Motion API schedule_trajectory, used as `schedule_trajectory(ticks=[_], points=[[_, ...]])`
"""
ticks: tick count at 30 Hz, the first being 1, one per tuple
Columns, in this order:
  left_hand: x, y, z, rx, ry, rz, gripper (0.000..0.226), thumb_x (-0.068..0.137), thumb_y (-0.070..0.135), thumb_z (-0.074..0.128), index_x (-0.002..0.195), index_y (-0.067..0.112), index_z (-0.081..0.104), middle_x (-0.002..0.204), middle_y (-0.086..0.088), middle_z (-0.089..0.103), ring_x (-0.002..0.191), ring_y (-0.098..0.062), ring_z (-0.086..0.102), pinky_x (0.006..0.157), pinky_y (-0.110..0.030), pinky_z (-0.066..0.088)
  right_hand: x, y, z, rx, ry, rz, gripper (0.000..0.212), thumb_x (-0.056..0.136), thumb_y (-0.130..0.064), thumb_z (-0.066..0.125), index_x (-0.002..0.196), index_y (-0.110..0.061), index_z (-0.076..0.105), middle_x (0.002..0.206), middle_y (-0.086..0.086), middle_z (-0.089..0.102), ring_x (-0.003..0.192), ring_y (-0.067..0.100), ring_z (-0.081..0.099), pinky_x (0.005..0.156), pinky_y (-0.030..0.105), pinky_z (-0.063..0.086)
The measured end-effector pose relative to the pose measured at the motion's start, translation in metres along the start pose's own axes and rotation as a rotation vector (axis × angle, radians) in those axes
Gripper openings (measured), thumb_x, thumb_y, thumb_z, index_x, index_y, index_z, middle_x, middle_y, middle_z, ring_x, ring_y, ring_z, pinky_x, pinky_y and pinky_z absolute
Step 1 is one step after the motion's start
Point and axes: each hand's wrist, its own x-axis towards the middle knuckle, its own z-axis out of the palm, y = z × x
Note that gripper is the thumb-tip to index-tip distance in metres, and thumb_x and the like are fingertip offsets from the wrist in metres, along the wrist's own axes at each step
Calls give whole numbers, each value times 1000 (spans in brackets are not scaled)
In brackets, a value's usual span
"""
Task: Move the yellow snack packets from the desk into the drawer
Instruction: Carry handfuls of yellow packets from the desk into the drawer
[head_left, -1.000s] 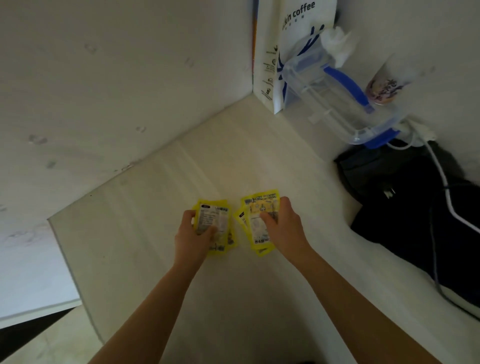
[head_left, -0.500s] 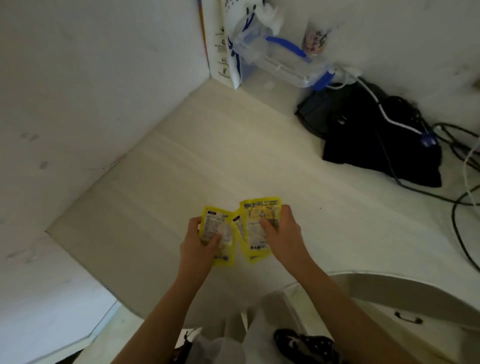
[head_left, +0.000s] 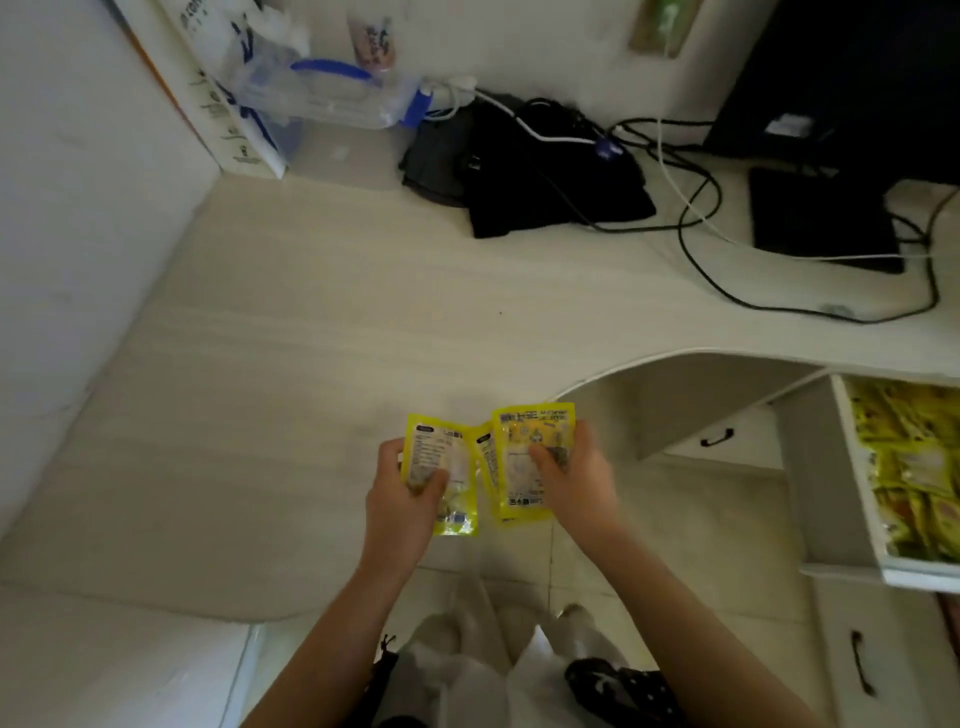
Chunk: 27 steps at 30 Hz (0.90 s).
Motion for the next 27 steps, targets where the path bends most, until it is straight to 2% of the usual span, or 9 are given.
schedule_trajectory(ticks=[3,6,8,11,15,18,22,24,27], points=[[-13,15,29,43,-82,54,37,83,11,69,113,20,48,84,14,60,71,4,59,51,-7,43,-16,28,-27,40,89,56,23,93,-19,58,107,-6,47,85,-3,54,78,18,52,58,22,32],[-33,28,63,90,-156,103,41,81,10,70,115,18,48,86,9,61,71,-4,60,60,-17,44,-35,59,-58,93,175,108,21,92,-18,59,106,-6,48,82,-7,52,72,12,50,50,15,35],[-51,36,88,118,-209,142,43,80,9,71,116,17,49,94,5,62,77,-12,60,63,-22,42,-49,82,-80,119,225,145,21,92,-18,60,105,-5,49,84,-5,53,74,13,50,52,17,33],[-84,44,128,145,-295,192,44,78,6,71,113,21,48,96,4,61,80,-13,60,61,-12,39,-71,122,-114,152,285,215,23,91,-19,60,105,-6,50,86,-3,55,79,16,52,64,23,34],[-139,51,184,198,-368,224,44,78,8,71,109,27,44,89,9,60,74,-6,59,60,-12,39,-106,178,-164,210,353,294,21,90,-20,60,103,-7,49,78,-9,52,71,13,52,57,22,35],[-183,53,227,211,-404,213,44,78,9,71,110,26,46,90,6,62,77,-14,61,67,-24,42,-133,221,-203,257,394,343,24,90,-24,61,105,-9,51,87,-2,58,81,19,57,67,27,41],[-235,60,279,205,-473,240,44,78,9,70,110,27,46,90,8,62,76,-9,61,62,-22,44,-164,267,-253,318,447,395,22,89,-26,60,102,-11,50,89,-2,57,80,18,57,66,32,49],[-254,67,302,217,-512,256,44,79,10,70,109,29,45,88,14,60,76,-4,61,61,-18,44,-175,284,-274,366,492,420,22,88,-26,61,102,-12,50,89,-4,57,87,21,60,77,42,53],[-272,75,334,228,-547,254,43,77,13,70,108,31,45,90,13,62,81,-15,64,70,-32,52,-185,306,-300,432,562,463,22,88,-25,62,102,-12,51,91,-3,58,93,24,61,85,49,52]])
